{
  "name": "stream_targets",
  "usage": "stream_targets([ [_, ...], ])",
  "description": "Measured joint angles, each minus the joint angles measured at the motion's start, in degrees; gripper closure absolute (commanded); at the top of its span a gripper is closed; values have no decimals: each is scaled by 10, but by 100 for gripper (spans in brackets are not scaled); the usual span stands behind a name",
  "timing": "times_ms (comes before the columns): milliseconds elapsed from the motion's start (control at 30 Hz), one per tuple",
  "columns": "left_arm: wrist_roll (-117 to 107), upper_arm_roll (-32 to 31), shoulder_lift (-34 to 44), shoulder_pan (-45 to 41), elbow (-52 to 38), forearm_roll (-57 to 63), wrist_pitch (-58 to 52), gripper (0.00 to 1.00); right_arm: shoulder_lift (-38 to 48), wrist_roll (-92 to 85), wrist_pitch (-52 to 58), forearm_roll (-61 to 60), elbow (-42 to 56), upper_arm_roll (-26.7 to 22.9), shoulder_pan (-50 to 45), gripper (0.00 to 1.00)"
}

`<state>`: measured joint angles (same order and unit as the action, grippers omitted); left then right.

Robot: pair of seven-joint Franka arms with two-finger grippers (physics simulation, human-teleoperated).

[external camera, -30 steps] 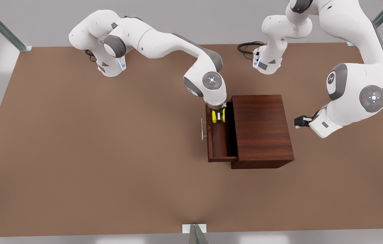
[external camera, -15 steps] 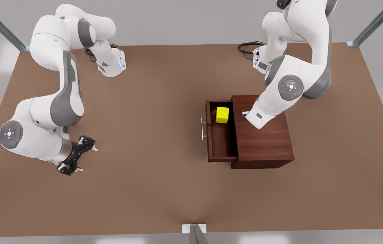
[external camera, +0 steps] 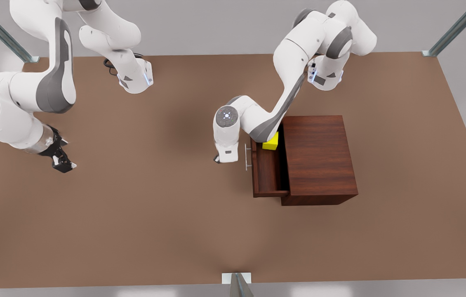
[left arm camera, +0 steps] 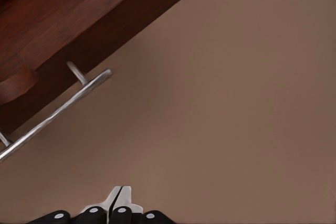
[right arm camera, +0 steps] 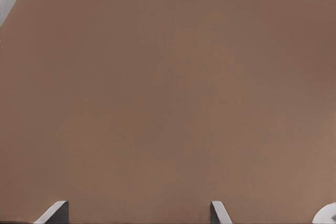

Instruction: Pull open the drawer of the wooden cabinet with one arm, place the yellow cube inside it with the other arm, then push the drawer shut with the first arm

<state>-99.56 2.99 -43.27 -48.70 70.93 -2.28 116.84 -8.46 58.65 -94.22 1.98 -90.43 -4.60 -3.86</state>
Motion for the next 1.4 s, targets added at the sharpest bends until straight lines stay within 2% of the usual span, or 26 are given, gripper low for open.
stream_targets([
  [133, -132, 16, -1, 1, 11, 34, 15, 100, -12, -111, 4, 14, 2, 5, -26, 0],
  [533, -342, 54, 8, 17, 26, 46, -94, 100, -20, -330, 6, 8, 8, 2, -19, 0],
  [1400, -368, 66, 14, 69, 21, 42, -224, 100, -22, -505, 6, 10, 8, 4, -20, 0],
])
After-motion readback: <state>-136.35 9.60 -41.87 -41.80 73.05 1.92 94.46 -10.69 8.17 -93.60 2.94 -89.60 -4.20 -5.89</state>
